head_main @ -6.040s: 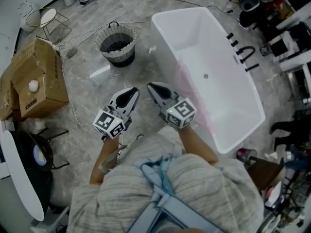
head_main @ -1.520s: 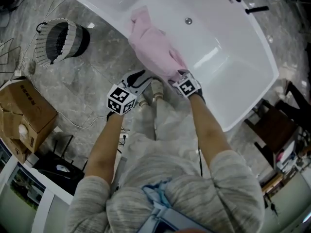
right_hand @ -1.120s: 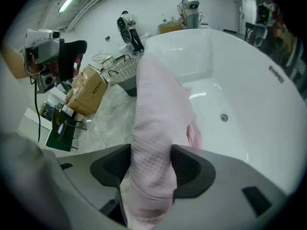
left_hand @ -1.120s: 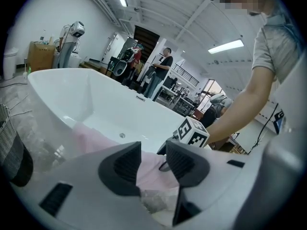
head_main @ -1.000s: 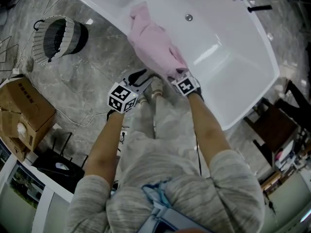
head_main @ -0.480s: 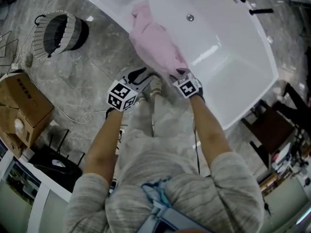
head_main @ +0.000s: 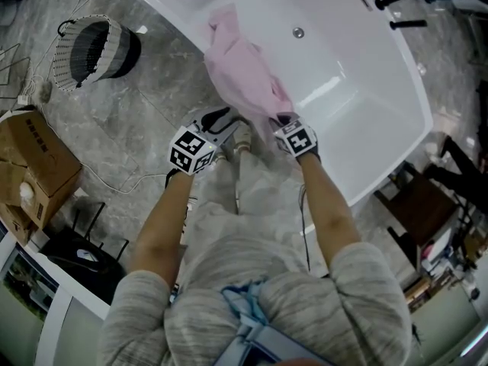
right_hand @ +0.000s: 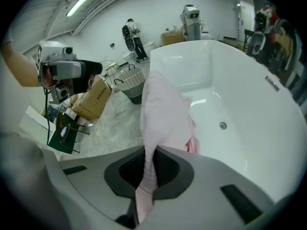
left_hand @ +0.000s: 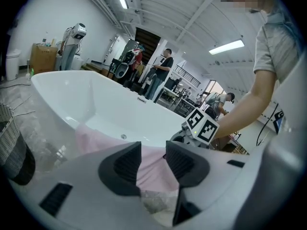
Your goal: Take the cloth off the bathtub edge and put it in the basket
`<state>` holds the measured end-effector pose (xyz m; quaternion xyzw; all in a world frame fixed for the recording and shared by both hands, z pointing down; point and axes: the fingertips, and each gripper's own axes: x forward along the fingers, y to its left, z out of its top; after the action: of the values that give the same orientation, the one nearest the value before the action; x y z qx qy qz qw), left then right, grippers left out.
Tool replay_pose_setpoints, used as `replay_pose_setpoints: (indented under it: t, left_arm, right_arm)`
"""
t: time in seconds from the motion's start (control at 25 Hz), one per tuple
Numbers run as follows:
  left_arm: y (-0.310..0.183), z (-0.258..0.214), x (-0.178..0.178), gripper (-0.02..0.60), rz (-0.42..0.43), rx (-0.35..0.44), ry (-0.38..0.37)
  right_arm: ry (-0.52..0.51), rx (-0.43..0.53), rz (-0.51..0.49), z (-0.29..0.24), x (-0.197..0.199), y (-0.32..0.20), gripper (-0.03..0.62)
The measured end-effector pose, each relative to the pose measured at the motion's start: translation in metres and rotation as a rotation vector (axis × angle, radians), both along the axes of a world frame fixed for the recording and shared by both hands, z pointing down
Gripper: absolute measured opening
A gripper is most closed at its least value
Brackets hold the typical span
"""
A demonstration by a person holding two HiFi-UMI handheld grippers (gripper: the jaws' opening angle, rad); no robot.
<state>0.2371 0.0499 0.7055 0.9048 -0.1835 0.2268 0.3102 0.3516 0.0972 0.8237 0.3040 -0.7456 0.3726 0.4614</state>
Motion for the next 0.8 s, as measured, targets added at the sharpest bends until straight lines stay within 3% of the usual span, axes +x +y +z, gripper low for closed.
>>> replay_pose_setpoints:
  t: [0.36,0.8]
  left_arm:
    - [-0.001,-0.003,-0.002,0.143,0.013,0.008,-0.026]
    - [0.0,0.003,0.007,0.143,0.032,0.008,-0.071]
  right_arm:
    - [-0.149,0.019,0.114,-0.03,-0.005,-0.012,0.015]
    - [-0.291,0.08,0.098,-0.075,-0.024,-0.043,0.015]
